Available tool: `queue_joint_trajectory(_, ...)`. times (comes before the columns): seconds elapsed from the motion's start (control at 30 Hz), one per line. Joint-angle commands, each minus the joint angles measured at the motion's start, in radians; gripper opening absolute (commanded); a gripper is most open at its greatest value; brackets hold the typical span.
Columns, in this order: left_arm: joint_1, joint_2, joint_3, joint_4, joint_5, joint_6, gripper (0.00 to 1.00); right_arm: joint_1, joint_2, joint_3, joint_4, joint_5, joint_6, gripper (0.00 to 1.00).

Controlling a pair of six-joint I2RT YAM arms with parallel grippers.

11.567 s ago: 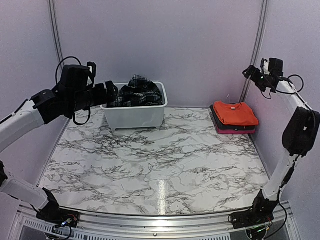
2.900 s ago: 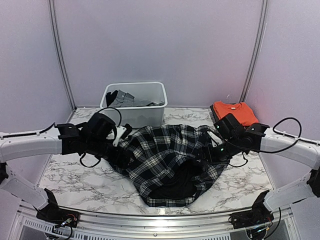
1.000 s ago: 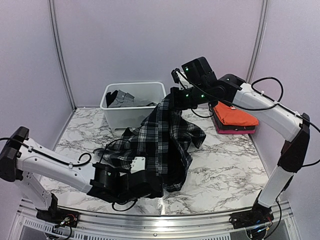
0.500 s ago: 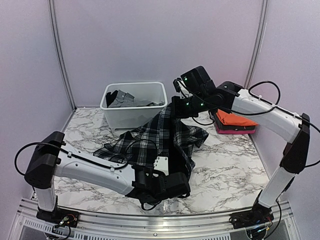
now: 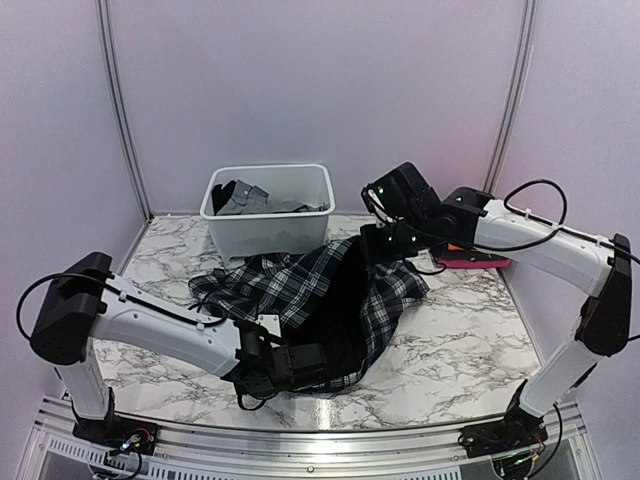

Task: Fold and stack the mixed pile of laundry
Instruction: Adjust the crumpled skirt at the center of the board.

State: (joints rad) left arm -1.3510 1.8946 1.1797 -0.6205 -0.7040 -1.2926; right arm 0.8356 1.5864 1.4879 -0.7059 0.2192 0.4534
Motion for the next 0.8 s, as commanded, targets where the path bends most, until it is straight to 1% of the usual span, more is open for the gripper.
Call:
queue_joint_trajectory(0.0, 0.003, -0.128, -0.028, -0.045, -0.045, 0.046, 0.00, -0.010, -0.054, -0.141, -0.017, 0.146, -0.115, 0.31)
queue_joint_trajectory(0.13, 0.019, -0.201, -0.050, -0.046, -0.031, 0.082, 0.00, -0.025, -0.085, -0.277, -0.004, 0.161, -0.166, 0.42)
queue_joint_trajectory(0.17, 0.030, -0.219, -0.058, -0.046, -0.024, 0.081, 0.00, -0.027, -0.092, -0.302, 0.000, 0.149, -0.173, 0.44)
queue_joint_trajectory(0.23, 0.052, -0.248, -0.072, -0.046, -0.011, 0.081, 0.00, -0.028, -0.107, -0.353, 0.001, 0.107, -0.177, 0.51)
queue_joint_trajectory(0.27, 0.060, -0.258, -0.073, -0.046, -0.008, 0.087, 0.00, -0.029, -0.118, -0.377, 0.002, 0.079, -0.174, 0.56)
queue_joint_trajectory(0.33, 0.076, -0.260, -0.069, -0.047, 0.007, 0.106, 0.00, -0.027, -0.148, -0.434, 0.015, 0.017, -0.155, 0.69)
queue_joint_trajectory(0.37, 0.082, -0.258, -0.067, -0.046, 0.015, 0.113, 0.02, -0.027, -0.165, -0.453, 0.027, -0.015, -0.145, 0.76)
queue_joint_trajectory(0.43, 0.086, -0.245, -0.056, -0.045, 0.030, 0.129, 0.06, -0.026, -0.191, -0.477, 0.055, -0.056, -0.117, 0.86)
queue_joint_trajectory(0.47, 0.087, -0.240, -0.052, -0.046, 0.035, 0.135, 0.09, -0.027, -0.199, -0.480, 0.074, -0.074, -0.105, 0.88)
queue_joint_trajectory(0.53, 0.089, -0.228, -0.045, -0.046, 0.044, 0.138, 0.15, -0.028, -0.195, -0.468, 0.102, -0.098, -0.083, 0.89)
queue_joint_trajectory(0.63, 0.094, -0.215, -0.032, -0.046, 0.049, 0.141, 0.28, -0.026, -0.152, -0.446, 0.121, -0.132, -0.021, 0.90)
queue_joint_trajectory(0.7, 0.099, -0.211, -0.023, -0.047, 0.047, 0.149, 0.34, -0.026, -0.124, -0.450, 0.138, -0.158, 0.029, 0.90)
queue_joint_trajectory(0.77, 0.107, -0.212, -0.019, -0.048, 0.042, 0.158, 0.37, -0.023, -0.106, -0.467, 0.149, -0.164, 0.054, 0.90)
